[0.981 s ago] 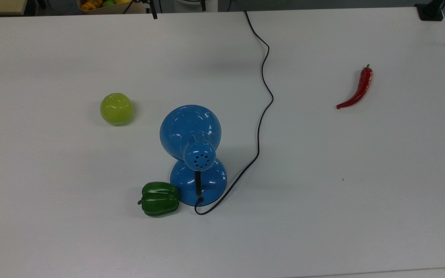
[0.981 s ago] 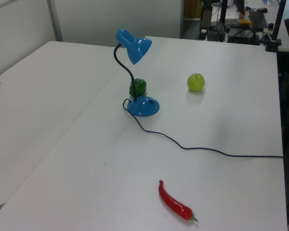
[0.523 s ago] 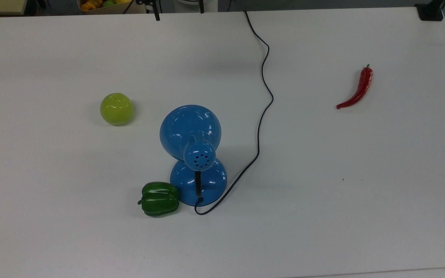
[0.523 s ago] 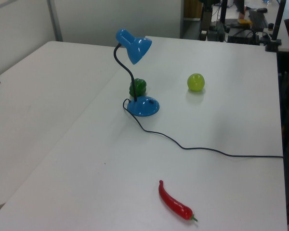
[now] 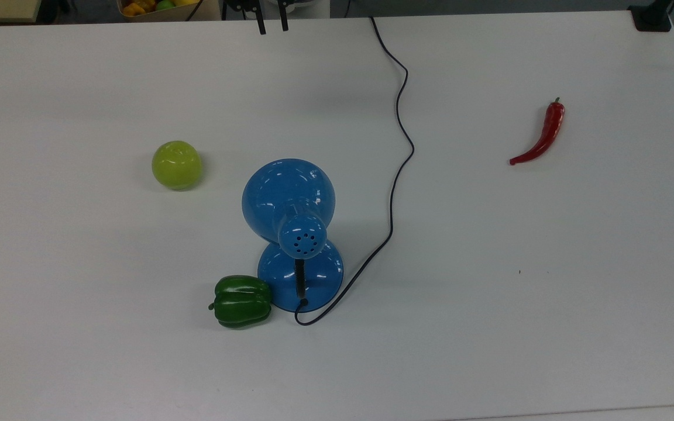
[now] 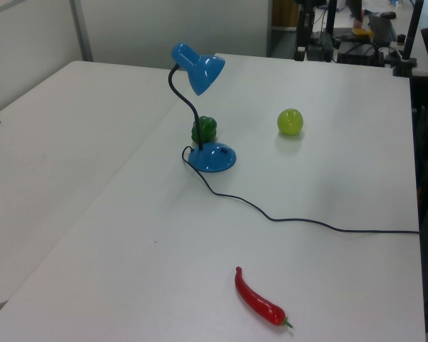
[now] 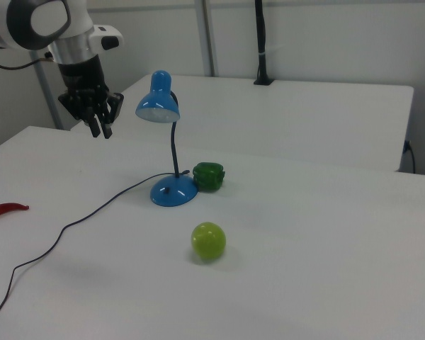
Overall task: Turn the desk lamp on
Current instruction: 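Move the gripper toward the blue lamp's round base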
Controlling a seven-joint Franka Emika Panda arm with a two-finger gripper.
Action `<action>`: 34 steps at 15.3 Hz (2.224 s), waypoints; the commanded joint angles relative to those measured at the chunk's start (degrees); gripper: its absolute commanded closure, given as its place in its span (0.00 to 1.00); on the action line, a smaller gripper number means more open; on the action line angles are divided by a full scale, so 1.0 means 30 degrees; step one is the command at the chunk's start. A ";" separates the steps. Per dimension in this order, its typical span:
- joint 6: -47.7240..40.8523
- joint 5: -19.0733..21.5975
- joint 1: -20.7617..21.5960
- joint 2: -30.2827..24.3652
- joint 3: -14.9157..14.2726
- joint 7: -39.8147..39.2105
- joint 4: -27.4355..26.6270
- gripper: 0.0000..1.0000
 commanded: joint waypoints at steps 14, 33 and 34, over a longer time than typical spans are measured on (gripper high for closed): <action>0.0261 0.0592 0.0261 -0.0248 -0.0051 -0.0259 -0.1793 1.00; 1.0420 0.0446 0.0172 0.1099 -0.0140 0.0765 -0.7006 1.00; 1.1152 0.0446 0.0231 0.1303 -0.0140 0.0882 -0.7358 1.00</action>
